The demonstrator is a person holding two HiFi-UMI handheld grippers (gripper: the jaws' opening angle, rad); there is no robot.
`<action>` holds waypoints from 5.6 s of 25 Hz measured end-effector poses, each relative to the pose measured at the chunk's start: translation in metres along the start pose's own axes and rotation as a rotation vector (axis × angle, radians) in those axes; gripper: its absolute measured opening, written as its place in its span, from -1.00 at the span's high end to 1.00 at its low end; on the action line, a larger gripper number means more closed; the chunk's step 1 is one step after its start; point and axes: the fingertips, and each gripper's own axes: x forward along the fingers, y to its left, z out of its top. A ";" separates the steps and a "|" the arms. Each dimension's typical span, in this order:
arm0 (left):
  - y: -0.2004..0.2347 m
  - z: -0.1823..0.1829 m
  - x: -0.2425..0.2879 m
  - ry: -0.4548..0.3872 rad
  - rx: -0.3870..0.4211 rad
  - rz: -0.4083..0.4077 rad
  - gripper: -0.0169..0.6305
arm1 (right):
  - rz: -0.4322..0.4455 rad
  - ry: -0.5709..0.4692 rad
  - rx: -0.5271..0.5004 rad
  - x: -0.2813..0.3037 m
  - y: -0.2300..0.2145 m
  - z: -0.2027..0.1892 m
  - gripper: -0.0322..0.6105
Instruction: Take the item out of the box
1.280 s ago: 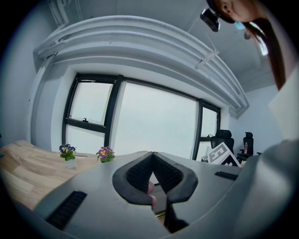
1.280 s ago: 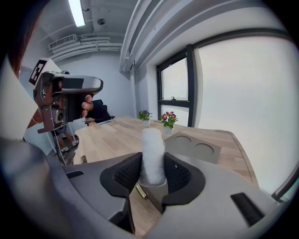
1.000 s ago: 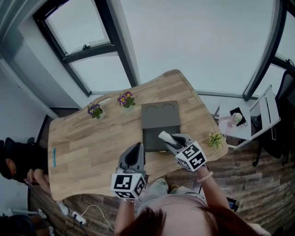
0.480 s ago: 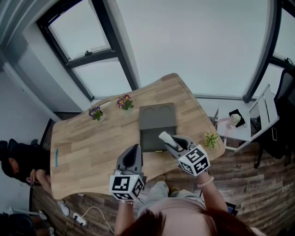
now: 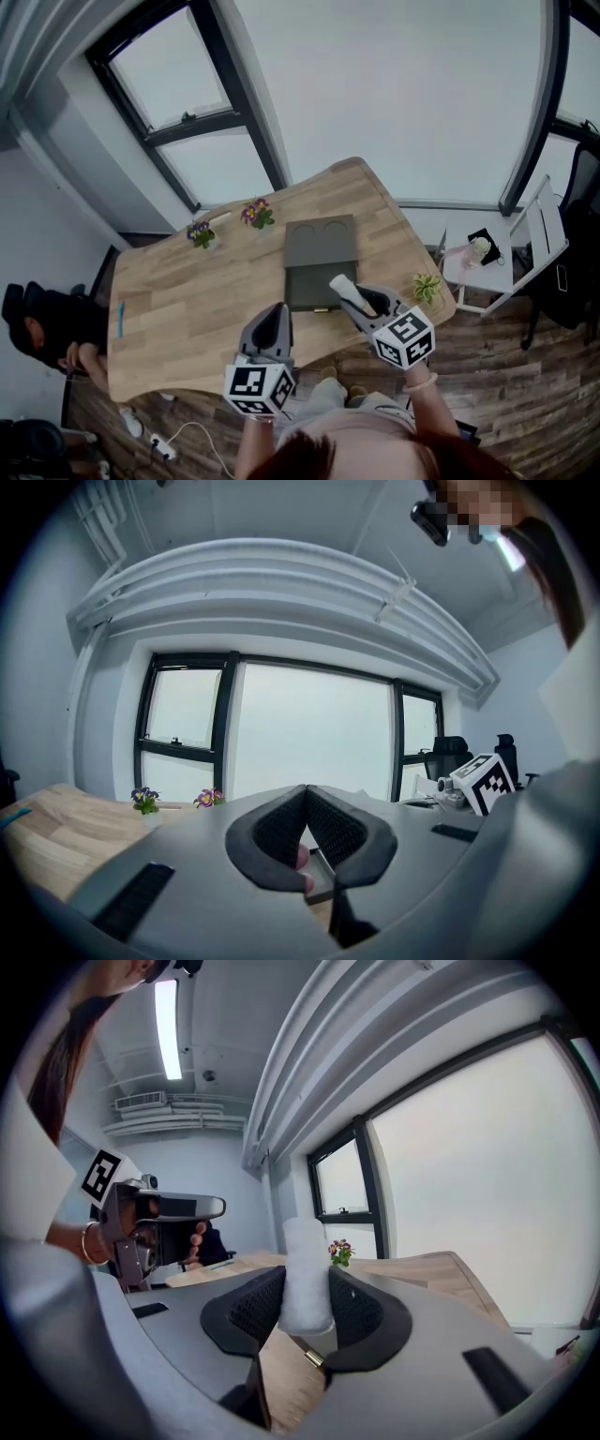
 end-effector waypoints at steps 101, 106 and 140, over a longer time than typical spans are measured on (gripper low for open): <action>-0.024 -0.042 -0.178 -0.003 -0.054 -0.126 0.95 | -0.205 -0.001 -0.268 -0.117 0.172 0.009 0.51; -0.045 -0.033 -0.177 -0.009 -0.048 -0.120 0.95 | -0.191 -0.026 -0.262 -0.136 0.166 0.020 0.51; -0.079 -0.026 -0.185 -0.001 -0.011 -0.044 0.95 | -0.124 -0.043 -0.241 -0.167 0.160 0.024 0.51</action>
